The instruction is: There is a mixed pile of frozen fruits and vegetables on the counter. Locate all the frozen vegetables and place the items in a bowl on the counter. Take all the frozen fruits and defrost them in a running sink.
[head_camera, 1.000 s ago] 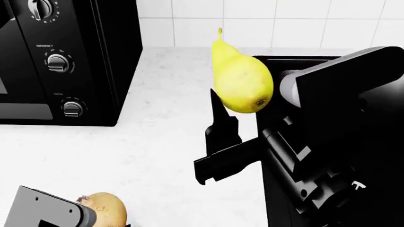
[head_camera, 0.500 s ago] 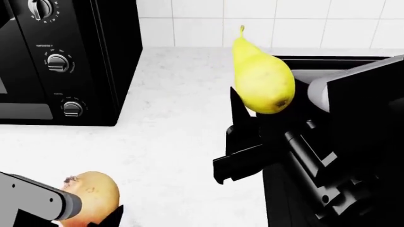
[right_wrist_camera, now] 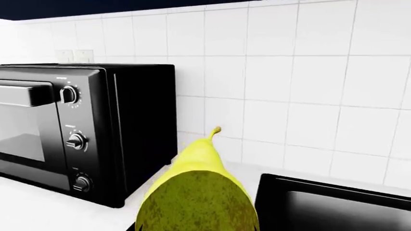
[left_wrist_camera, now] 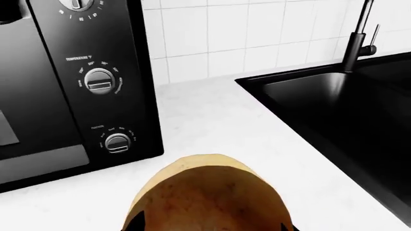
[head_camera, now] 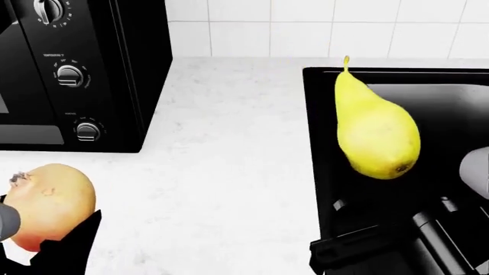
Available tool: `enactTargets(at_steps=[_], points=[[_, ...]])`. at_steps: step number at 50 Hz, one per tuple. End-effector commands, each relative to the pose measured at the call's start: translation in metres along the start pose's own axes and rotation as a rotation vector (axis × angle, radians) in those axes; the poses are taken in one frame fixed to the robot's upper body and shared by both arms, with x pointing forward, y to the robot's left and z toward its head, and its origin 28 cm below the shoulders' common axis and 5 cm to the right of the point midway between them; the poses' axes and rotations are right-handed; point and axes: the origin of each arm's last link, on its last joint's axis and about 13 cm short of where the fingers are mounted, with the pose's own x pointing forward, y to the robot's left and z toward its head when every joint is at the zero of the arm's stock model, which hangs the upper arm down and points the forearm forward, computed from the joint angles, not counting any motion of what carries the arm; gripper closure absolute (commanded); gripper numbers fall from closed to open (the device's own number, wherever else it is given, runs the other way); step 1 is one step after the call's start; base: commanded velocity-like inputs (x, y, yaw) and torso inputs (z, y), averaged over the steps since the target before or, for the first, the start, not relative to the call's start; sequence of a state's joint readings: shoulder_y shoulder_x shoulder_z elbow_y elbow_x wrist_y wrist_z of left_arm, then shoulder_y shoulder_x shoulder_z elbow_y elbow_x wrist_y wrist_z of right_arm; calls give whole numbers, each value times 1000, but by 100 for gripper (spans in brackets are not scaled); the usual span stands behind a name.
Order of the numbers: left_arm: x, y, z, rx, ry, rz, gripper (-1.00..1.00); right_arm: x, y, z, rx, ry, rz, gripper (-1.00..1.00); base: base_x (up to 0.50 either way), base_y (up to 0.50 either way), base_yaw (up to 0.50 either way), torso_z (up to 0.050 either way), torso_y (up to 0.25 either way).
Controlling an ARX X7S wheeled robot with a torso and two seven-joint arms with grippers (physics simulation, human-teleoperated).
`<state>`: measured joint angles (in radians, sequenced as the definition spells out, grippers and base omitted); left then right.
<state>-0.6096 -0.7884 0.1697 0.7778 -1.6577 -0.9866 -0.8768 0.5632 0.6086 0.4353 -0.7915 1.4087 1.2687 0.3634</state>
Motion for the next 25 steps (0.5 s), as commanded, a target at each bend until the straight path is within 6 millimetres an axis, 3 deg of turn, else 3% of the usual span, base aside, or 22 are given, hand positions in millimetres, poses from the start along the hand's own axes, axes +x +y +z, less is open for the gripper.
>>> enactTargets(at_steps=[1, 5, 12, 13, 18, 19, 21, 22, 25], points=[[6, -2, 22, 9, -69, 4, 100, -23, -2, 6, -12, 6, -26, 100, 0, 0, 0, 0, 0], [18, -6, 24, 8, -69, 3, 100, -21, -3, 7, -13, 3, -35, 100, 0, 0, 0, 0, 0], [27, -4, 20, -8, -71, 17, 100, -20, -4, 0, -23, 17, -46, 100, 1, -500, 0, 0, 0], [7, -1, 17, -9, -73, 17, 100, -20, -4, 0, -23, 19, -46, 100, 1, -500, 0, 0, 0], [8, -2, 17, -8, -75, 19, 100, -20, -4, 0, -29, 19, -45, 100, 1, -500, 0, 0, 0], [-13, 2, 15, -10, -77, 19, 100, -20, -4, 0, -30, 20, -46, 100, 1, -500, 0, 0, 0], [-11, 1, 16, -10, -77, 18, 100, -21, -4, 0, -31, 20, -45, 100, 1, -500, 0, 0, 0], [-25, 3, 13, -11, -79, 15, 100, -20, -5, 0, -33, 21, -48, 100, 1, -500, 0, 0, 0], [-26, 3, 13, -11, -79, 15, 100, -20, -5, 0, -34, 21, -48, 100, 1, -500, 0, 0, 0]])
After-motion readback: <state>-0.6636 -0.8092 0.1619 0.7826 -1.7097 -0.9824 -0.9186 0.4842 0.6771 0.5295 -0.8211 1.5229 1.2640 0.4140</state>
